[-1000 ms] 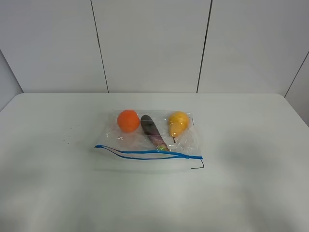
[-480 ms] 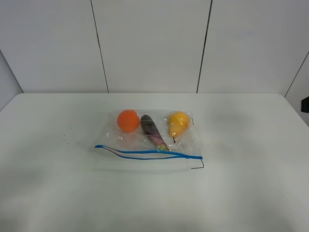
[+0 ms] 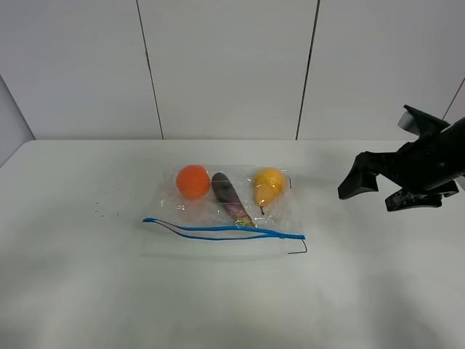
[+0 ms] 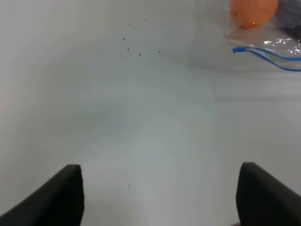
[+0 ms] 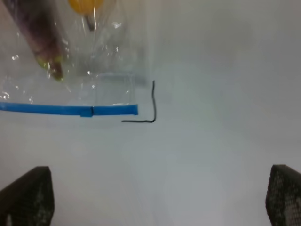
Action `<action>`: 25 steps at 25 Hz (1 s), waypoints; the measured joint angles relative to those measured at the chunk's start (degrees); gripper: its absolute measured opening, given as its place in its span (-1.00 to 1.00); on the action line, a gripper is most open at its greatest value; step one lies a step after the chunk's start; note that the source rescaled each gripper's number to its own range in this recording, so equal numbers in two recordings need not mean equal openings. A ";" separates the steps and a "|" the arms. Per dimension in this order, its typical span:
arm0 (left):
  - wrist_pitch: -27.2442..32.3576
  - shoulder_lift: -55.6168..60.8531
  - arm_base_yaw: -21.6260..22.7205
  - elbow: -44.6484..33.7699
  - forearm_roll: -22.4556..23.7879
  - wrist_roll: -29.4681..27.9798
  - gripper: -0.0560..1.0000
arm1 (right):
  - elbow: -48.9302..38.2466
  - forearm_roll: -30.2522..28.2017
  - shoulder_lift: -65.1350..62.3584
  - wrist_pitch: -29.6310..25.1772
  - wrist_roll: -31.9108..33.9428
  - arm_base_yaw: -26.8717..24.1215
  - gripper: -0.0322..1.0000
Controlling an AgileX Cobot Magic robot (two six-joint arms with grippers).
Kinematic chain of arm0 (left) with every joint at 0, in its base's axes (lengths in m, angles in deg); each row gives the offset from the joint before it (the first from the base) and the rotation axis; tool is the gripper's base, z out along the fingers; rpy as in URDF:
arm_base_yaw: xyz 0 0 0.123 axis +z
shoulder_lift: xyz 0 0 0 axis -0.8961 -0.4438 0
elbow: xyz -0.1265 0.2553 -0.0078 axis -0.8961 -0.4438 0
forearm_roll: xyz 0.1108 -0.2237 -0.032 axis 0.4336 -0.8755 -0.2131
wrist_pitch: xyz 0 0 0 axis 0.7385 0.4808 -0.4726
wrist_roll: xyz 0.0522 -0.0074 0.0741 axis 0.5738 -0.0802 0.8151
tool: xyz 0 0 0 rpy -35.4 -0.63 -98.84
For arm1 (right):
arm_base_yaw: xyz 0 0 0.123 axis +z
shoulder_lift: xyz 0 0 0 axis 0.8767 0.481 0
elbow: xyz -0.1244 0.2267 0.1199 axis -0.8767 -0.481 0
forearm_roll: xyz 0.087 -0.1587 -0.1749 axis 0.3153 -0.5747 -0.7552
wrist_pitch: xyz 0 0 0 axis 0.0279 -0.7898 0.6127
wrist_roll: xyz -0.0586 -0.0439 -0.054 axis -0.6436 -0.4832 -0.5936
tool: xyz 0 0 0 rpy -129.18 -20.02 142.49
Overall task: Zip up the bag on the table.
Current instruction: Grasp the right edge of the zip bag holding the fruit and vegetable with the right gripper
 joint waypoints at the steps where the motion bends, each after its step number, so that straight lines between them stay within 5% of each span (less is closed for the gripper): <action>1: 0.00 0.00 0.00 0.00 0.00 0.00 0.72 | 0.00 3.87 2.07 -0.30 -3.24 -1.58 1.00; 13: 0.00 0.00 0.00 0.00 0.00 0.00 0.72 | 0.00 25.53 18.00 -10.59 -21.74 -8.24 1.00; 25: 0.00 0.00 0.00 0.00 0.00 0.00 0.72 | 0.06 29.33 26.31 -10.79 -30.39 -7.92 1.00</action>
